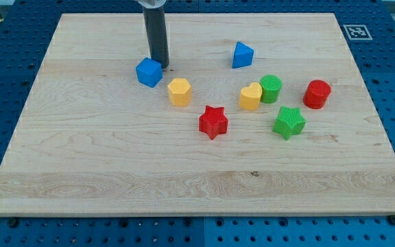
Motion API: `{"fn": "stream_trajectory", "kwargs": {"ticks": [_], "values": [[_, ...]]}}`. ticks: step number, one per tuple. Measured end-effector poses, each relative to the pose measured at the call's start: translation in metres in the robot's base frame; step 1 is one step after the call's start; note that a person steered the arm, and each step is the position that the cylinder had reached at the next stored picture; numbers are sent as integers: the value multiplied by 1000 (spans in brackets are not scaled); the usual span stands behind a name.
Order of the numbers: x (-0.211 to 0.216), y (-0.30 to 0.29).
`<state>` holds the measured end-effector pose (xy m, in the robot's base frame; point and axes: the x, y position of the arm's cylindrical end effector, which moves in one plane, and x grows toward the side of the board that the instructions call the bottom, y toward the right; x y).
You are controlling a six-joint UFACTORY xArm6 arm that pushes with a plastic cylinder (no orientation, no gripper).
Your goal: Move the blue cube to the bottom left
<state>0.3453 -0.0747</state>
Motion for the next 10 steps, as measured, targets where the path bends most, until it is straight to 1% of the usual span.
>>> {"fn": "stream_trajectory", "kwargs": {"ticks": [2,3,5,7,8,9,10], "values": [[1,-1],[26,4],[46,0],[51,-66],[71,-68],[80,-83],[81,-112]]}}
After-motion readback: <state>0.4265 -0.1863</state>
